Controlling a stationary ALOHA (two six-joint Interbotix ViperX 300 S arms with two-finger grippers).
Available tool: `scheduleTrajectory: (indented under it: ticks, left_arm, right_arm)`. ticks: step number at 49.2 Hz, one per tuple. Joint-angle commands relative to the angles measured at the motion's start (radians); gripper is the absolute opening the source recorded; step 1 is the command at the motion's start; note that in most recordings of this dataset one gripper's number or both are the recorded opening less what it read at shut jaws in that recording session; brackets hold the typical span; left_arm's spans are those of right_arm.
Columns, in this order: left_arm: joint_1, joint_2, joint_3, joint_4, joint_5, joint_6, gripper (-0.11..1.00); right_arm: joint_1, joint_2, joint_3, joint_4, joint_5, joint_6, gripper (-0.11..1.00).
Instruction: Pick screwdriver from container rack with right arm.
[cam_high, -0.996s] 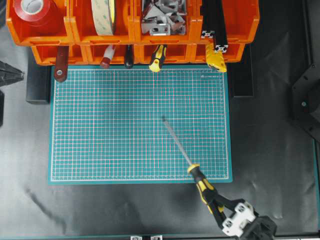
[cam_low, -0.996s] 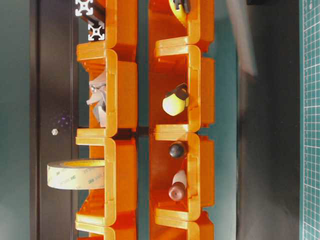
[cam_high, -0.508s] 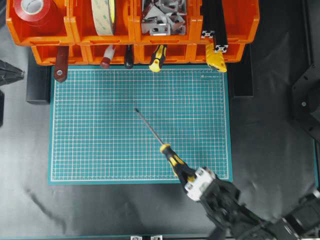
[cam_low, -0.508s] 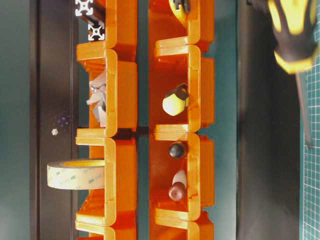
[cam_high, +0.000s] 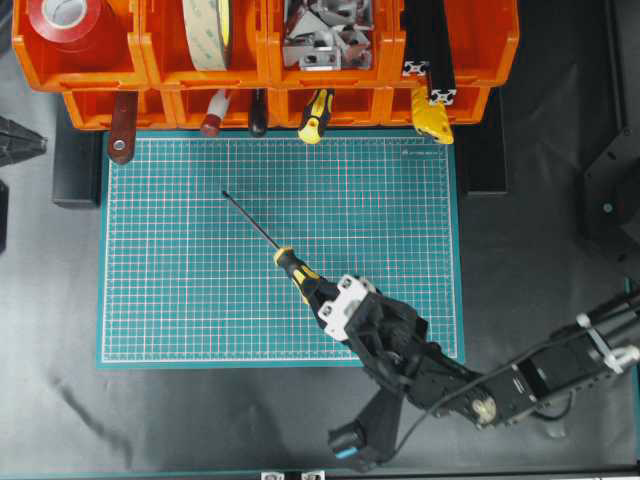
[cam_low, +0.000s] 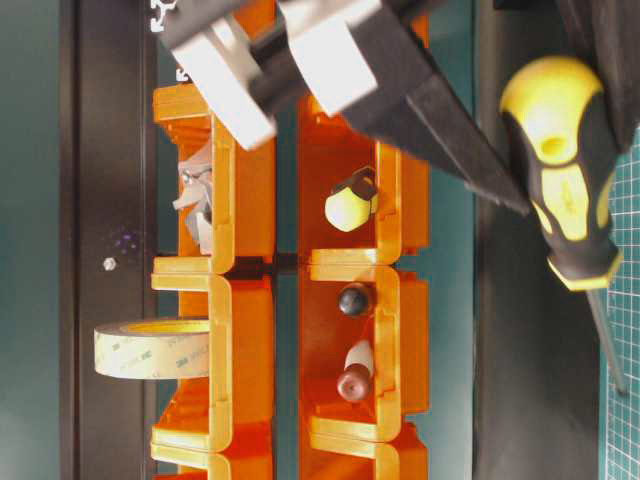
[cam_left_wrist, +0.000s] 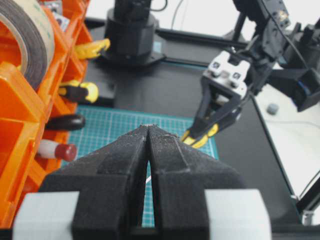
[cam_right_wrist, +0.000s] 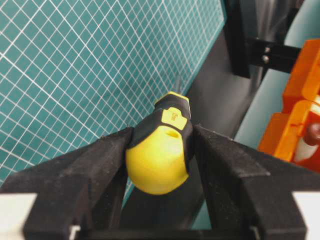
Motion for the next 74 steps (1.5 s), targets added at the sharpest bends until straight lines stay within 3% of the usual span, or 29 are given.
scheduleTrajectory:
  ticks: [1,16,27,59,69,74]
  left_arm:
    - [0.003,0.006,-0.026,0.003,0.014,-0.006,0.00]
    - [0.003,0.006,-0.026,0.003,0.051,-0.014,0.00]
    - [0.003,0.006,-0.026,0.002,0.051,-0.026,0.00]
    - [-0.009,0.006,-0.028,0.003,0.046,-0.044,0.00]
    - [-0.009,0.006,-0.026,0.003,0.048,-0.043,0.00]
    - [-0.009,0.006,-0.026,0.003,0.051,-0.043,0.00]
  right_arm:
    - [-0.006,-0.029,-0.008,-0.009,-0.035,-0.002,0.41]
    - [-0.025,-0.015,-0.005,-0.005,-0.087,0.015,0.41]
    - [-0.037,-0.002,-0.005,0.029,-0.095,0.015,0.41]
    - [-0.037,0.009,-0.009,0.067,-0.129,0.012,0.41]
    - [-0.037,0.011,-0.011,0.104,-0.129,0.014,0.72]
    - [-0.037,0.011,-0.011,0.114,-0.126,0.014,0.81]
